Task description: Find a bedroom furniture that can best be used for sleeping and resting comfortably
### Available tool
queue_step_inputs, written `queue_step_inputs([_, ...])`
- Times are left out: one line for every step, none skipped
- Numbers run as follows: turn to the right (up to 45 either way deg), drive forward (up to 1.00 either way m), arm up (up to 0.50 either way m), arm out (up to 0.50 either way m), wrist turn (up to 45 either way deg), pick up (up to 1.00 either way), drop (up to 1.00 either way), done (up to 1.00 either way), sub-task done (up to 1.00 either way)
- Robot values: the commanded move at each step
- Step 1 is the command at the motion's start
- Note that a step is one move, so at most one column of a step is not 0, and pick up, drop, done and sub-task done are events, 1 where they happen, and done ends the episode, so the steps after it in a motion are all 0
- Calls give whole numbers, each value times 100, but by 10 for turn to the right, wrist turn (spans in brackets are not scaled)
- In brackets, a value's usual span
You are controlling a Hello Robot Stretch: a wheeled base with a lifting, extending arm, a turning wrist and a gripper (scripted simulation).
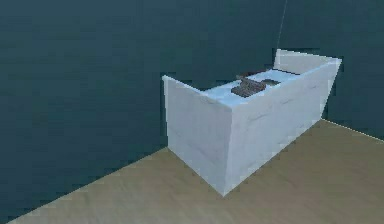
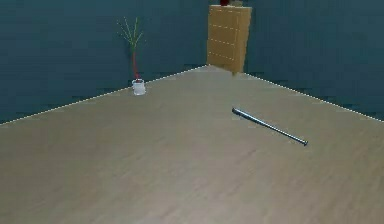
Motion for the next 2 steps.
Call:
queue_step_inputs([-30, 0, 0, 0, 0, 0, 0, 0, 0])
queue_step_inputs([0, 50, 0, 0, 0, 0, 0, 0, 0])
